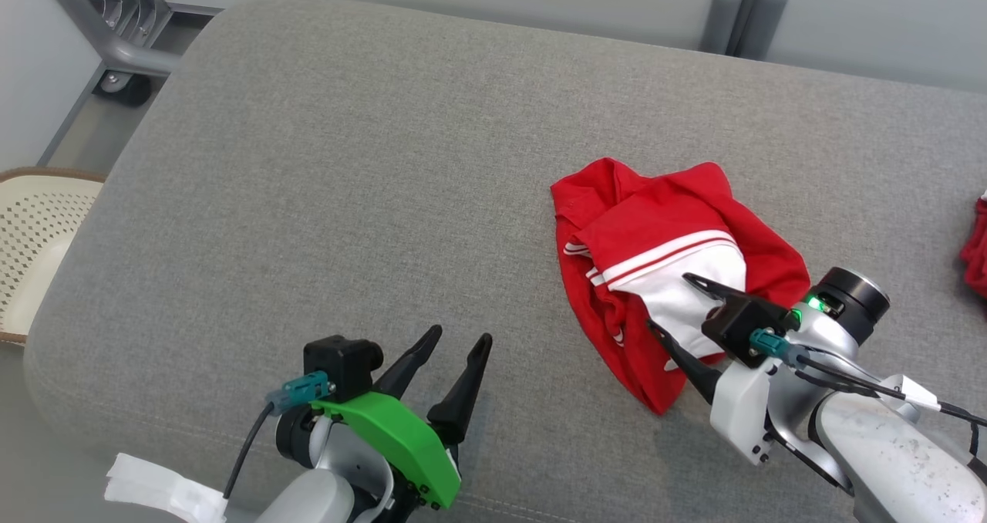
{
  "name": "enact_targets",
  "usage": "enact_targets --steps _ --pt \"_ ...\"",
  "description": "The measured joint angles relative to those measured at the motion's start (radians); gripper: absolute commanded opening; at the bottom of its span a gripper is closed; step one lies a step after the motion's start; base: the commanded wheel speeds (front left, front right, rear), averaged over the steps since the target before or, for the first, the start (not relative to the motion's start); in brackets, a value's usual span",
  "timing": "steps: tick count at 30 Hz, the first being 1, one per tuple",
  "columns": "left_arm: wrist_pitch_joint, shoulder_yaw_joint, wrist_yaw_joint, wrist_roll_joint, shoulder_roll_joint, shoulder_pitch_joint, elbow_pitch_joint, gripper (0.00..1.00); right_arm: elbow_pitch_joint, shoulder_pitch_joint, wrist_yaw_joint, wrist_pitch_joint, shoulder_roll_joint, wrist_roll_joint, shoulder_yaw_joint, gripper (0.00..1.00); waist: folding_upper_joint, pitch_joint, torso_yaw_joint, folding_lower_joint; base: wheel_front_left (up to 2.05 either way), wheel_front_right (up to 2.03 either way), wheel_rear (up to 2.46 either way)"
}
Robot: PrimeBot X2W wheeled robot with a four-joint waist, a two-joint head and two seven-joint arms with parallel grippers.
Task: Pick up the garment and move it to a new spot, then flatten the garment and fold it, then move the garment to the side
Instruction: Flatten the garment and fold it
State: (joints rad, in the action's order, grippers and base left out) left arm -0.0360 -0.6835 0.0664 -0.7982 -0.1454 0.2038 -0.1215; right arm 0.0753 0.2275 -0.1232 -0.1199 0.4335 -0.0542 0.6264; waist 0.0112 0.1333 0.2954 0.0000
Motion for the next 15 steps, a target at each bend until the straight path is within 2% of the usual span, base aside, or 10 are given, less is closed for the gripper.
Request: enact_targets --steps 1,2,3,5,7,12,15 --pt "0.000 0.000 0.001 0.000 -0.001 0.000 0.001 1.00 0.000 0.000 0.000 -0.006 0.002 -0.003 0.002 0.89 0.0000 0.001 0.001 0.0000 0.00 0.00 0.00" --pt "0.000 0.001 0.005 0.000 -0.002 0.000 0.002 1.00 0.000 0.000 0.000 -0.011 0.002 -0.008 0.003 0.59 0.0000 0.002 0.001 0.0000 0.00 0.00 0.00" --pt "0.000 0.001 0.006 0.000 -0.002 0.000 0.003 1.00 0.000 0.000 0.000 -0.019 0.002 -0.014 0.003 0.38 0.0000 0.003 0.002 0.0000 0.00 0.00 0.00" --pt "0.000 0.001 0.006 0.000 -0.003 0.000 0.007 1.00 0.001 0.000 0.000 -0.033 0.006 -0.018 0.005 0.24 0.0000 0.004 0.004 0.0000 0.00 0.00 0.00" --pt "0.000 0.002 0.006 0.000 -0.004 0.000 0.008 1.00 0.002 0.001 0.000 -0.045 0.009 -0.027 0.005 0.00 0.0000 0.005 0.005 0.0000 0.00 0.00 0.00" --pt "0.000 0.006 0.009 0.000 -0.009 -0.002 0.015 1.00 -0.024 0.012 0.000 -0.066 0.003 -0.099 -0.005 0.00 0.0000 0.007 0.003 0.0000 0.00 0.00 0.00" --pt "-0.002 0.013 0.010 0.000 -0.014 -0.002 0.016 1.00 -0.075 0.011 0.000 -0.066 -0.067 -0.282 -0.075 0.00 0.0001 0.004 -0.001 0.0000 0.00 0.00 0.00"
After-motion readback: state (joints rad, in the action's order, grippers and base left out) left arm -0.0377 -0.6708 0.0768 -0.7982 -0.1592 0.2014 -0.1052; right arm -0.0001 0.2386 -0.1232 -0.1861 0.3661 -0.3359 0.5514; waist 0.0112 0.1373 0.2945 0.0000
